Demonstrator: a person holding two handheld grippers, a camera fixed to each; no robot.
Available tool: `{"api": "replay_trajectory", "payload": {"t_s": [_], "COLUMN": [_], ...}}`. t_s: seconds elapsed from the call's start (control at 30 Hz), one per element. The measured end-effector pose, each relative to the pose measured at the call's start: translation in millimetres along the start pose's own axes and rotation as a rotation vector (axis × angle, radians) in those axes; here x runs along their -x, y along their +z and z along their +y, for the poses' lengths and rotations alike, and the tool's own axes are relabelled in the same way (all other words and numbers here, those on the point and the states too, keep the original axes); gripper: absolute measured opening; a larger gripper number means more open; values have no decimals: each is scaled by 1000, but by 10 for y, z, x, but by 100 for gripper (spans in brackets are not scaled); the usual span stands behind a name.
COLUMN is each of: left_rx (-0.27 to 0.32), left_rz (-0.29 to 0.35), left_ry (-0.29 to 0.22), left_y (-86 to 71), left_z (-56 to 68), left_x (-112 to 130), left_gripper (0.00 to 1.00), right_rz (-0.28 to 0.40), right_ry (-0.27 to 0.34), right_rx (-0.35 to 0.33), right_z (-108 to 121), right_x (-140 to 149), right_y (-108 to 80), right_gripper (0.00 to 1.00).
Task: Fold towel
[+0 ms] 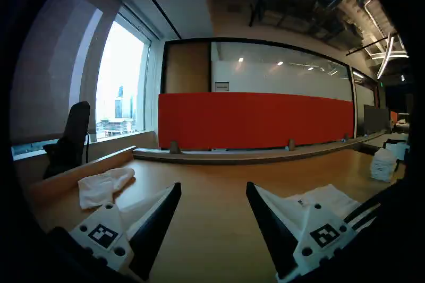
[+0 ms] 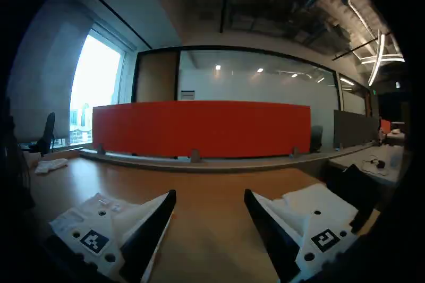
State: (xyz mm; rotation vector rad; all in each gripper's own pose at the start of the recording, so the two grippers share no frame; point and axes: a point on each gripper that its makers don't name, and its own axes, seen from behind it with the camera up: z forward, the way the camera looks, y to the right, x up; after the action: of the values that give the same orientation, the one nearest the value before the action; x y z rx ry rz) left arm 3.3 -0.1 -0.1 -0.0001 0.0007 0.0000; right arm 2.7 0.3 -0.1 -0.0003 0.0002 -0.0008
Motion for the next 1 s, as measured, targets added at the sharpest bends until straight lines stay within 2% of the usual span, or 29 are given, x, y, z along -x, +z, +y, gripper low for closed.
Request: {"api": "replay_trajectory", "payload": {"t_s": [0.3, 0.5, 0.8, 1.0], "left_rx": [5, 2, 6, 27], "left_rz": [-4, -14, -42, -54], "left_ry": [13, 13, 39, 31], "left_y": [-18, -29, -41, -34], "left_z": [1, -25, -46, 6], "left_x": [-633, -1016, -1348, -1472], "left_gripper": [90, 90, 90, 91], "right_rz": [9, -3, -32, -50], "right_ry": [-35, -32, -33, -38], "right_rx": [0, -1, -18, -37], "right_z": [-19, -87, -225, -292], "right_x": [-672, -1055, -1399, -1493], "right_y": [-72, -152, -222, -196], "right_gripper": [99, 99, 99, 99]}}
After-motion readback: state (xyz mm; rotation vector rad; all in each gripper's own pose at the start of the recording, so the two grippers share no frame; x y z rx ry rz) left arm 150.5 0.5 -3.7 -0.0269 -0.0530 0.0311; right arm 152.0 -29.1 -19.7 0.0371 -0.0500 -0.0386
